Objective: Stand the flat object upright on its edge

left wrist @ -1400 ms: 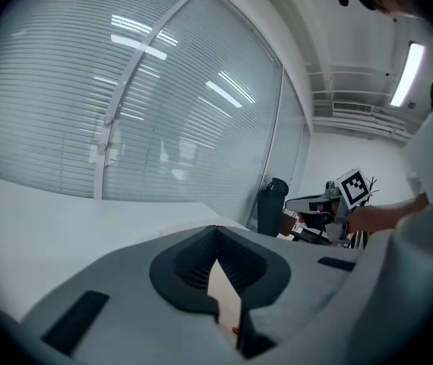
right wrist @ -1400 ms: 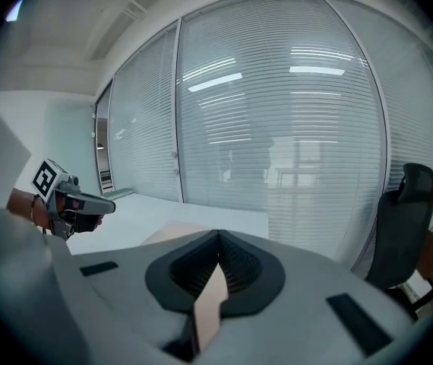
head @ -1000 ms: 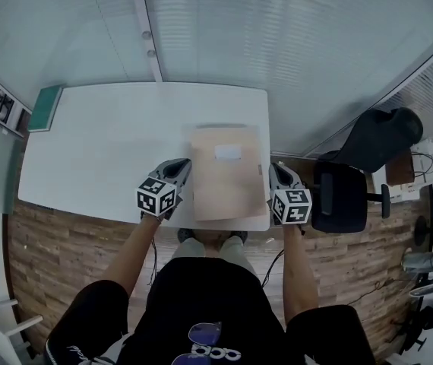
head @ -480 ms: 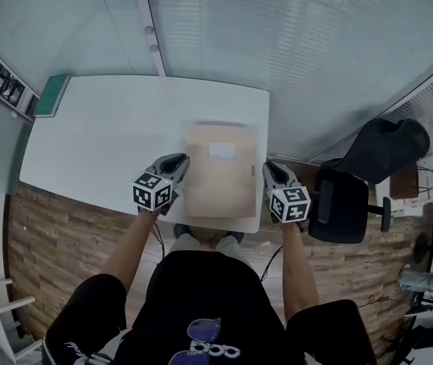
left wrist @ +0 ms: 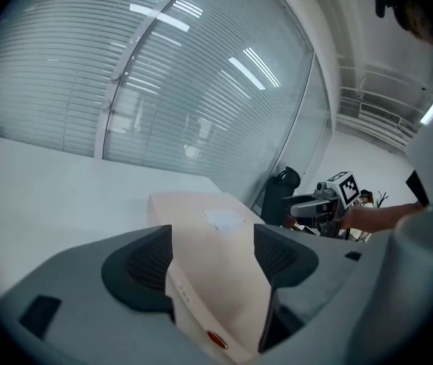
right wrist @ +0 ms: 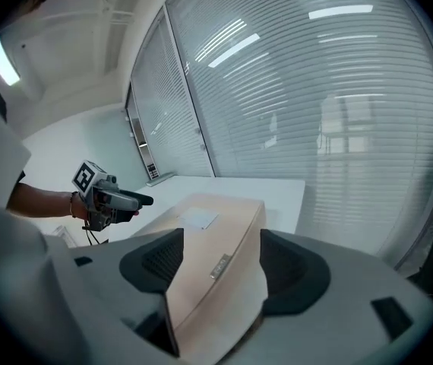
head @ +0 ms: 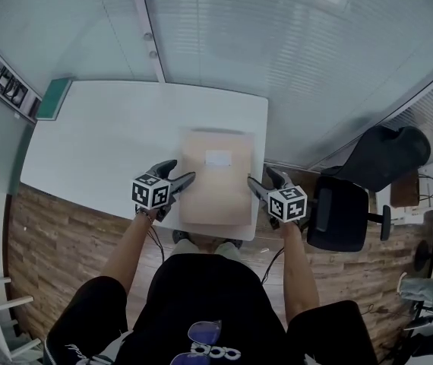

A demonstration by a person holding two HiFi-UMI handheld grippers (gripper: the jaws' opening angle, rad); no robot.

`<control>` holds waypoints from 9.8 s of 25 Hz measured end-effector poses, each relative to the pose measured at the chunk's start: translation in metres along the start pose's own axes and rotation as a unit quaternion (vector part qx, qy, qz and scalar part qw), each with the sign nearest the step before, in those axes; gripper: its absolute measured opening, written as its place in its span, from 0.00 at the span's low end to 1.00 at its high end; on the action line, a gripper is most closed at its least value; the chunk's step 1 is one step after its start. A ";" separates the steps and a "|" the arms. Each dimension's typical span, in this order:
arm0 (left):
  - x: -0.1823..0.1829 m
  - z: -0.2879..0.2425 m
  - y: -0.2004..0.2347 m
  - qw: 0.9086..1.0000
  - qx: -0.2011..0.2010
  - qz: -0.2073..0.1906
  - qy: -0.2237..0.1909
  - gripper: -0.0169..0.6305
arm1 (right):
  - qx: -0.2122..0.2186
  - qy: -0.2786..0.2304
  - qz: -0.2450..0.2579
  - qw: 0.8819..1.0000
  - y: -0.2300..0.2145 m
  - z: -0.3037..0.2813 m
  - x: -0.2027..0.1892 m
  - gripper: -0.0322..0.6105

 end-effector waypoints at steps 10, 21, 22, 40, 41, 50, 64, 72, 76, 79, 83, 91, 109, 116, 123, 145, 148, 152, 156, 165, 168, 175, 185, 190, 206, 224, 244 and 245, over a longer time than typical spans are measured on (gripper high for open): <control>-0.041 -0.003 0.010 0.997 -0.012 0.060 0.043 0.55 | 0.036 0.054 -0.061 0.996 -0.002 -0.023 -0.040 0.53; -0.058 -0.014 0.015 0.993 -0.034 0.100 0.060 0.55 | 0.064 0.057 -0.151 0.985 -0.006 -0.037 -0.053 0.53; -0.058 -0.015 0.016 0.992 -0.036 0.102 0.062 0.55 | 0.068 0.059 -0.158 0.983 -0.005 -0.038 -0.054 0.53; -0.057 -0.020 0.017 0.993 -0.027 0.092 0.065 0.54 | 0.071 0.086 -0.145 0.983 0.004 -0.048 -0.061 0.53; -0.057 -0.019 0.017 0.993 -0.027 0.091 0.064 0.54 | 0.071 0.085 -0.144 0.983 0.005 -0.048 -0.060 0.53; -0.035 -0.026 0.017 0.996 -0.024 0.075 0.047 0.52 | 0.058 0.057 -0.115 0.990 -0.002 -0.048 -0.034 0.53; 0.059 -0.032 0.011 0.998 -0.029 0.037 -0.042 0.47 | 0.024 -0.048 -0.094 0.994 -0.017 -0.040 0.058 0.53; 0.101 -0.036 0.004 0.997 -0.033 0.005 -0.073 0.47 | 0.022 -0.087 -0.061 0.994 -0.022 -0.032 0.101 0.53; 0.117 -0.037 -0.001 0.996 -0.038 -0.021 -0.081 0.47 | 0.014 -0.093 -0.026 0.995 -0.025 -0.029 0.118 0.53; 0.124 -0.037 0.000 0.995 -0.027 -0.052 -0.081 0.46 | 0.003 -0.089 0.012 0.996 -0.024 -0.029 0.124 0.51; 0.127 -0.035 -0.003 0.994 -0.011 -0.062 -0.094 0.43 | -0.007 -0.101 0.024 0.995 -0.021 -0.023 0.127 0.49; 0.128 -0.037 -0.005 0.993 -0.006 -0.061 -0.097 0.43 | -0.009 -0.105 0.019 0.994 -0.023 -0.020 0.126 0.48; 0.123 -0.041 -0.024 0.993 0.006 -0.061 -0.102 0.43 | -0.004 -0.110 0.015 0.994 -0.031 -0.004 0.120 0.48; 0.127 -0.044 -0.033 0.992 0.017 -0.069 -0.107 0.43 | 0.004 -0.115 0.023 0.993 -0.037 0.001 0.127 0.48; 0.140 -0.052 -0.044 0.990 0.039 -0.080 -0.111 0.43 | 0.011 -0.121 0.026 0.992 -0.048 0.008 0.137 0.48; 0.201 -0.107 0.019 0.990 0.027 -0.086 -0.107 0.42 | -0.041 -0.132 0.009 0.990 -0.080 -0.052 0.187 0.47; 0.208 -0.121 0.028 0.990 0.023 -0.081 -0.110 0.42 | -0.051 -0.134 0.008 0.990 -0.090 -0.060 0.195 0.47; 0.217 -0.135 0.040 0.990 0.022 -0.079 -0.112 0.41 | -0.058 -0.134 0.010 0.989 -0.100 -0.072 0.202 0.47; 0.226 -0.151 0.047 0.990 0.018 -0.086 -0.108 0.41 | -0.064 -0.134 0.003 0.989 -0.112 -0.082 0.206 0.47; 0.241 -0.186 0.068 0.991 0.021 -0.086 -0.104 0.41 | -0.071 -0.130 -0.007 0.989 -0.144 -0.108 0.216 0.46; 0.241 -0.195 0.075 0.991 0.023 -0.084 -0.102 0.41 | -0.072 -0.129 -0.008 0.989 -0.153 -0.116 0.216 0.46; 0.249 -0.211 0.090 0.990 0.038 -0.074 -0.116 0.41 | -0.073 -0.132 -0.014 0.989 -0.167 -0.136 0.225 0.46; 0.252 -0.227 0.100 0.989 0.047 -0.083 -0.112 0.41 | -0.080 -0.129 -0.002 0.988 -0.183 -0.152 0.230 0.46; 0.251 -0.235 0.103 0.989 0.047 -0.091 -0.109 0.41 | -0.080 -0.125 0.002 0.989 -0.192 -0.155 0.230 0.46; 0.236 -0.243 0.112 0.991 0.053 -0.092 -0.088 0.41 | -0.082 -0.109 -0.011 0.991 -0.199 -0.168 0.211 0.46; 0.230 -0.233 0.111 0.992 0.055 -0.078 -0.085 0.40 | -0.060 -0.110 -0.027 0.992 -0.194 -0.158 0.212 0.47; 0.223 -0.118 0.057 0.982 0.078 -0.091 -0.145 0.12 | -0.084 -0.125 0.029 0.988 -0.141 -0.066 0.188 0.35; 0.223 -0.110 0.054 0.981 0.082 -0.090 -0.150 0.11 | -0.086 -0.131 0.030 0.987 -0.137 -0.060 0.189 0.32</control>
Point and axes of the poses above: the fingertips, and each gripper's own axes: z backward along the fingers, y to its left, x out of its top, the point moved 2 cm from there along z, backward along the fingers, and after that the axes turned 7 degrees about -y, right-handed, at the moved point
